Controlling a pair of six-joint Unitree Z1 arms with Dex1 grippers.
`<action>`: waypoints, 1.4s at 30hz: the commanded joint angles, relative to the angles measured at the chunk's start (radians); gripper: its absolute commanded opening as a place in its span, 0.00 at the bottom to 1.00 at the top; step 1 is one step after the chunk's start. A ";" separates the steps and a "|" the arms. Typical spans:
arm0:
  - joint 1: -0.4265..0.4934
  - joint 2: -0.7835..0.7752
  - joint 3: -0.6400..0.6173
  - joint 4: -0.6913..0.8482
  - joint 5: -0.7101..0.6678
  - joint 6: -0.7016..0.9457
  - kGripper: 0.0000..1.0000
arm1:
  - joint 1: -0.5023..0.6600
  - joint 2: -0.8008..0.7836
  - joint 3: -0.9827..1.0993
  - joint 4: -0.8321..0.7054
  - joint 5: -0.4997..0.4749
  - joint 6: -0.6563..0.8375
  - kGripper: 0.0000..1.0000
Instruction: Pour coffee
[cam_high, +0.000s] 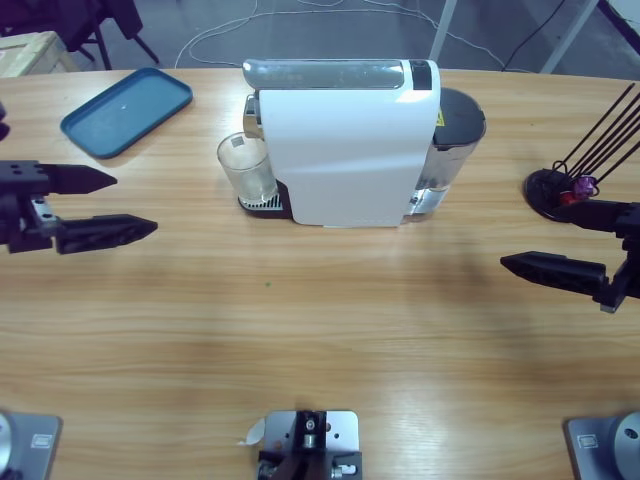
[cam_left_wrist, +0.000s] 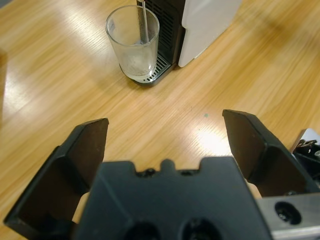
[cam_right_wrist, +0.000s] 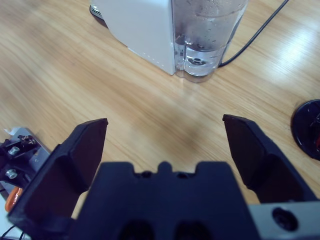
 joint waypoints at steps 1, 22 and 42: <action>-0.007 -0.011 0.017 0.000 0.018 -0.073 1.00 | -0.011 0.030 0.034 -0.007 -0.015 0.012 1.00; 0.215 0.202 -0.069 -0.070 -0.224 0.374 1.00 | 0.003 0.072 0.025 -0.002 -0.018 0.018 1.00; 0.249 0.578 -0.127 -0.356 -0.405 0.479 1.00 | 0.000 0.125 0.002 0.029 -0.015 0.032 1.00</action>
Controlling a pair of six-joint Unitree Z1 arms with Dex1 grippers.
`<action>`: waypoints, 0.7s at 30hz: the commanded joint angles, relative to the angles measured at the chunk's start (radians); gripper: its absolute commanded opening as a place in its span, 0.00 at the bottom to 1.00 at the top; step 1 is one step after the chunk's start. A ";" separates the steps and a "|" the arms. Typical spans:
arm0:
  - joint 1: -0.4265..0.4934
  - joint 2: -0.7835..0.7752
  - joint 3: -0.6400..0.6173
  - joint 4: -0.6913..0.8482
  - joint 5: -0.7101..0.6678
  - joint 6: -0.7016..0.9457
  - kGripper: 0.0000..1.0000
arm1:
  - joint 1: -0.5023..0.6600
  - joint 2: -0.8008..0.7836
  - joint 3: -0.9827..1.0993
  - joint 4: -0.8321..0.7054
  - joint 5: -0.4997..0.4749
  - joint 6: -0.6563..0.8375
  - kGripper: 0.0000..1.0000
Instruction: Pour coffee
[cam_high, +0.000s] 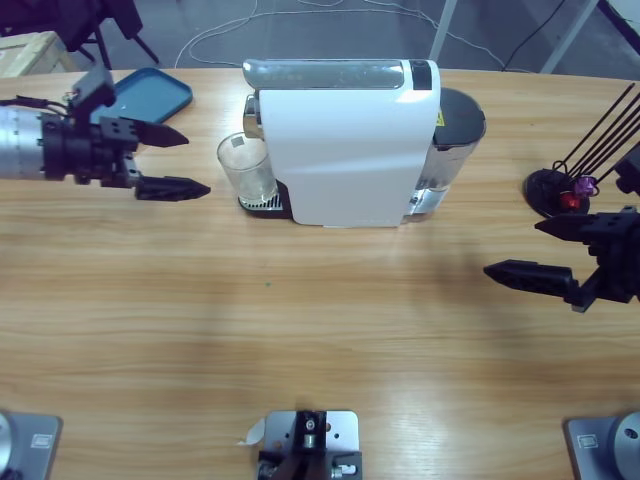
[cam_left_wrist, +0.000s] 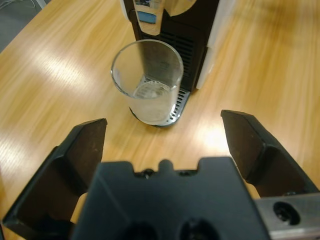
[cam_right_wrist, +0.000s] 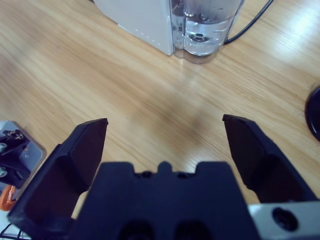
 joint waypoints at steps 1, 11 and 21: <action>-0.001 0.121 -0.032 -0.086 -0.015 0.002 1.00 | 0.000 0.019 0.004 0.020 -0.014 0.011 1.00; -0.078 0.202 -0.096 -0.096 -0.017 -0.039 1.00 | 0.000 0.029 0.005 0.014 -0.010 0.011 1.00; -0.095 0.231 -0.133 -0.103 0.008 -0.075 1.00 | 0.000 0.034 0.005 0.012 -0.005 0.011 1.00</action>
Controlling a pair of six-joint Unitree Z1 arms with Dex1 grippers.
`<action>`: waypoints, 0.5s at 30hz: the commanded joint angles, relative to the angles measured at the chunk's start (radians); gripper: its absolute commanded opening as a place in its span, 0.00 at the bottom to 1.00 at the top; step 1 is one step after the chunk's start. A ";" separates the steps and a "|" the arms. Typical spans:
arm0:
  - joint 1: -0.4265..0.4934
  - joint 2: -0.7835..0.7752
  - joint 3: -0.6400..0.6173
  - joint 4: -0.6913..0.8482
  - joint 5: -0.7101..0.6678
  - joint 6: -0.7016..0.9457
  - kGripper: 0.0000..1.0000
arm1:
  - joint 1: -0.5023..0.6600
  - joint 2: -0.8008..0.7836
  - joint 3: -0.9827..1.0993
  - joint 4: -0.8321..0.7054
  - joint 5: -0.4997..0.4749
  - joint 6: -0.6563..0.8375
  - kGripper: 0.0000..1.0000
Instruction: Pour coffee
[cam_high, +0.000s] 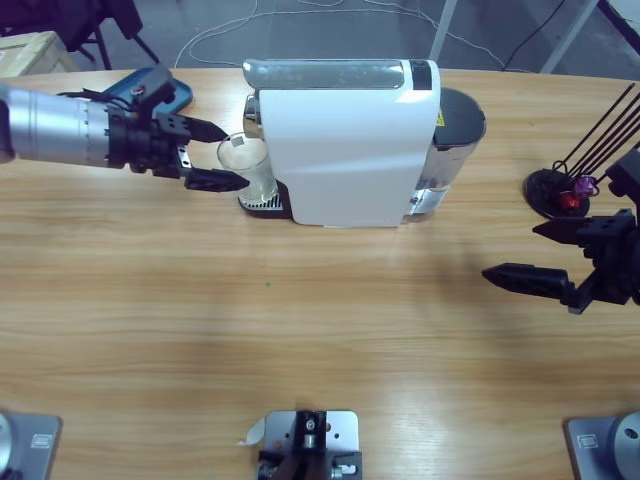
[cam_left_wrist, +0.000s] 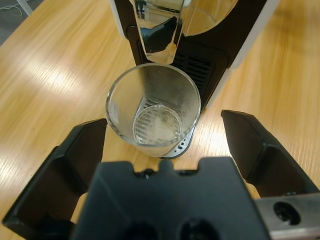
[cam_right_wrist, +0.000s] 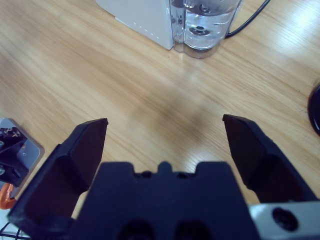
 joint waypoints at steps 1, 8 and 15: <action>-0.028 0.069 -0.043 -0.016 0.017 -0.049 1.00 | 0.000 0.027 0.006 0.002 -0.005 0.011 1.00; -0.053 0.101 -0.041 -0.018 0.017 -0.056 1.00 | 0.000 0.030 0.006 -0.002 -0.003 0.009 1.00; -0.054 0.110 -0.044 -0.028 0.072 -0.074 1.00 | 0.000 0.034 0.006 -0.003 -0.002 0.009 1.00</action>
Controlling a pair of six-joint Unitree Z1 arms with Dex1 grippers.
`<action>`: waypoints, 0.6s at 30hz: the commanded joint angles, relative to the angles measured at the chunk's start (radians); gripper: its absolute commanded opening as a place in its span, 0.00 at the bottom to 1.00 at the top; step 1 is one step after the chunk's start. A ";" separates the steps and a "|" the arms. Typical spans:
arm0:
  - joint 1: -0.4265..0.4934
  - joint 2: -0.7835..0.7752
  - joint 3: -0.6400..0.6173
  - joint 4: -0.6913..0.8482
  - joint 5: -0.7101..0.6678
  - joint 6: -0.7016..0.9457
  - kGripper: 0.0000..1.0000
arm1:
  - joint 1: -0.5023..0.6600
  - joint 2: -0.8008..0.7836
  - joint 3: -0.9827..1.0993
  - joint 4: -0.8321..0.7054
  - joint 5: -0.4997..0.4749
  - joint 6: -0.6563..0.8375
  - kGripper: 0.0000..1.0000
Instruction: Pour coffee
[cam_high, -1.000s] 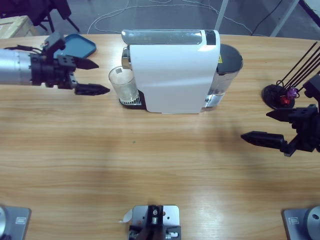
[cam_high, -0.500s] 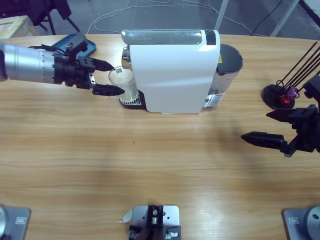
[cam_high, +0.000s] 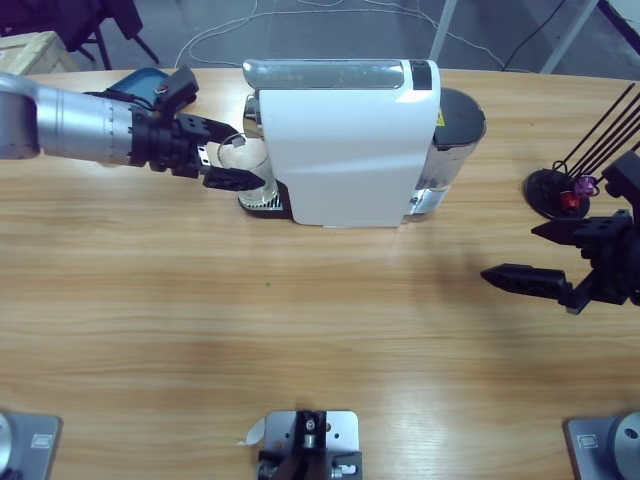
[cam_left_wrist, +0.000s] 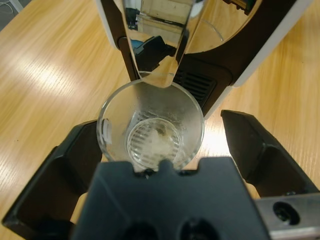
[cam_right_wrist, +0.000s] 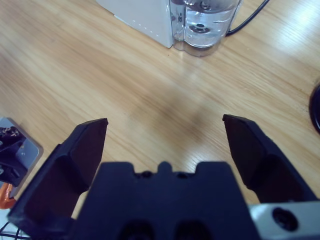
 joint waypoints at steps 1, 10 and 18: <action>-0.013 0.061 -0.001 -0.023 0.063 -0.028 1.00 | 0.000 0.025 0.006 -0.003 -0.002 0.009 1.00; -0.021 0.078 0.014 -0.109 0.037 -0.080 0.00 | 0.000 0.029 0.005 -0.003 -0.003 0.009 1.00; -0.003 -0.008 0.090 -0.109 0.045 -0.082 0.00 | 0.000 0.027 0.005 -0.003 -0.003 0.009 1.00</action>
